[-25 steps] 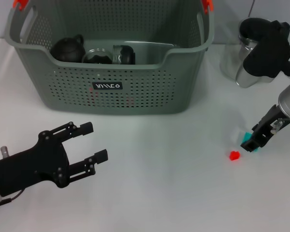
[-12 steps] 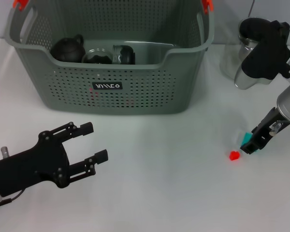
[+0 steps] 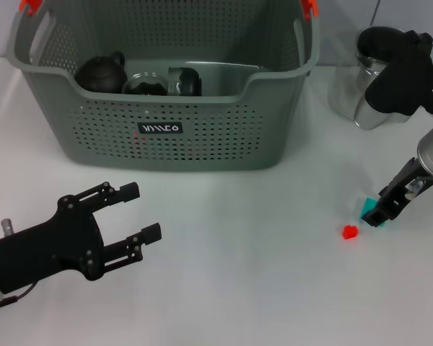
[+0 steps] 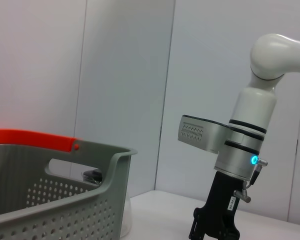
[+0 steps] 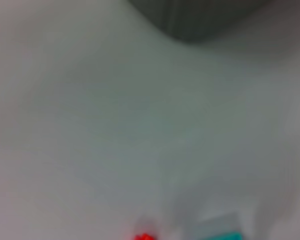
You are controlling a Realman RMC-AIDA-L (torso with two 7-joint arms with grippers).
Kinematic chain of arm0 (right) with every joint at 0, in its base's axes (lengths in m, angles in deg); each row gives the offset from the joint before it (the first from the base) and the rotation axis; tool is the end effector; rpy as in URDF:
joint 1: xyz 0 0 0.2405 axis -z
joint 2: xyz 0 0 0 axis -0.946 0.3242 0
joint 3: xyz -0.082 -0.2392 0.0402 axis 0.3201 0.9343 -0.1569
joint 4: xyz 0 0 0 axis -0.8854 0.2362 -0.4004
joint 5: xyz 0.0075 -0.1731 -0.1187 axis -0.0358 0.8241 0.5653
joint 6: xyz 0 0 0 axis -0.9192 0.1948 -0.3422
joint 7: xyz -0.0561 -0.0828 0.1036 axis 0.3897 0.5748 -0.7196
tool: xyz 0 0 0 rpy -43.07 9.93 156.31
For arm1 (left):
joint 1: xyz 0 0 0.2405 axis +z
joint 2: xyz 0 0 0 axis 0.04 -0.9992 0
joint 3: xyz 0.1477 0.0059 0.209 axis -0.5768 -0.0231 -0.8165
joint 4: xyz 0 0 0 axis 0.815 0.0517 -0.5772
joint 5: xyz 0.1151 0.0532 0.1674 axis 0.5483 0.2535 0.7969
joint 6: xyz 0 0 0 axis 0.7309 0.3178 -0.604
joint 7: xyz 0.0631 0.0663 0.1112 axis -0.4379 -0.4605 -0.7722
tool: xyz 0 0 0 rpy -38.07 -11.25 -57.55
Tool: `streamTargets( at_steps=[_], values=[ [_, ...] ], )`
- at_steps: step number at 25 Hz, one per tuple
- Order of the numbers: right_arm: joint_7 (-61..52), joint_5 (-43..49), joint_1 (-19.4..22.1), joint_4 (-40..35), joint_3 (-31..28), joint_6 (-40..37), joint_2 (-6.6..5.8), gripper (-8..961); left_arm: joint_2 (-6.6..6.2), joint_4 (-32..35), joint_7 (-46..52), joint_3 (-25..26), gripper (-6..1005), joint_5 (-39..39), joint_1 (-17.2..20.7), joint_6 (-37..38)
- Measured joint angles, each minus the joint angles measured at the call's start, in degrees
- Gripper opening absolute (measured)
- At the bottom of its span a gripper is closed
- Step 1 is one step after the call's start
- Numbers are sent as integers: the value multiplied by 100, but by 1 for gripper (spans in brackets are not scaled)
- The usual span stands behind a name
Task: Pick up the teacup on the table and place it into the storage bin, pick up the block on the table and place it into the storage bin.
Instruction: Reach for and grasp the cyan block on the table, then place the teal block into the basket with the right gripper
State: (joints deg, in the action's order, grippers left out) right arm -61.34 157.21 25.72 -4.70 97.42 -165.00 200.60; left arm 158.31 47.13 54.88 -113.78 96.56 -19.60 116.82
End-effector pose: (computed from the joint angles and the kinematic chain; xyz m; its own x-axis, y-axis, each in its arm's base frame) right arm 0.2227 0.3928 -0.0204 0.6940 -0.6069 0.3873 -0.4030 -0.7732 -0.4896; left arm -0.3019 0.2404 -0.0006 0.7023 0.1203 0.7017 0.4160 -0.8691 -0.2674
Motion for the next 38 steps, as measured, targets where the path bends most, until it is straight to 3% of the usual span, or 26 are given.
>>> streamTargets(
  at_steps=[30, 35, 38],
  values=[
    [-39, 15, -88, 270, -18, 72, -2, 516, 0, 0, 0, 0, 731, 0, 0, 0],
    [-48, 16, -74, 213, -98, 30, -1, 417, 0, 0, 0, 0, 731, 0, 0, 0],
    [-12, -13, -28, -9, -381, -79, -3, 417, 0, 0, 0, 1, 731, 0, 0, 0]
  ],
)
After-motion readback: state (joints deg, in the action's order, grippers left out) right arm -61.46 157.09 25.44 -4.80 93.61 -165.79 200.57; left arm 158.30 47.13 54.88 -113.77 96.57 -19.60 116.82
